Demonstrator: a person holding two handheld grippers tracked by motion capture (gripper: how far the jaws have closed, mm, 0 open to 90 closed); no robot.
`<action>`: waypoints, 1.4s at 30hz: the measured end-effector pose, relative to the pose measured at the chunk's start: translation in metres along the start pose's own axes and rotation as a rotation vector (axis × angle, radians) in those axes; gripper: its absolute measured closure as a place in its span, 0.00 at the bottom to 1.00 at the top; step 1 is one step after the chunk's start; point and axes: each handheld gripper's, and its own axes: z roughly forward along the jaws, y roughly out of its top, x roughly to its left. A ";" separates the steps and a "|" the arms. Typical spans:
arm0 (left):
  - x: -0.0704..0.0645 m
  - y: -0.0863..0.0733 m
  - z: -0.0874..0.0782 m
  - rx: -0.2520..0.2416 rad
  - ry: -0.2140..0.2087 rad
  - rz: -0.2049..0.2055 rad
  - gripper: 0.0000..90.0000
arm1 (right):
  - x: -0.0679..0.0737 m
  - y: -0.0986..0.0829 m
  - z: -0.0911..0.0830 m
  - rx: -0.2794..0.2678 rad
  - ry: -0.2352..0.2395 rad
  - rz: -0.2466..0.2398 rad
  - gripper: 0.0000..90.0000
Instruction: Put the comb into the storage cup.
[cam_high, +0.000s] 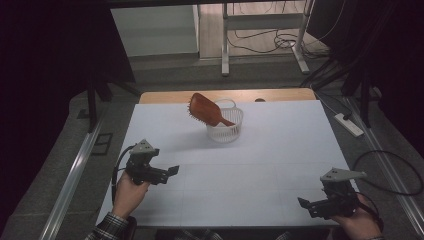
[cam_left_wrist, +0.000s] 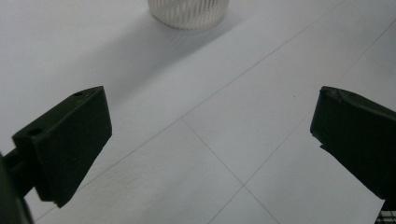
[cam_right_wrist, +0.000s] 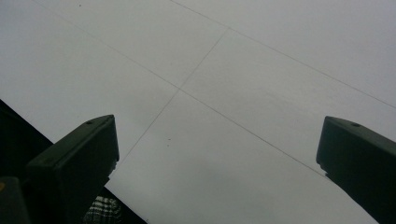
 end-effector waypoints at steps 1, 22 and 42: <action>0.000 -0.001 0.000 -0.002 0.000 -0.002 0.00 | 0.000 0.000 0.000 -0.001 0.000 -0.001 0.00; -0.003 -0.019 -0.018 0.001 0.029 -0.014 0.00 | 0.000 0.000 0.000 0.001 -0.002 -0.002 0.00; -0.006 -0.035 -0.031 0.006 0.053 -0.026 0.00 | 0.001 0.000 0.000 0.002 -0.005 -0.001 0.00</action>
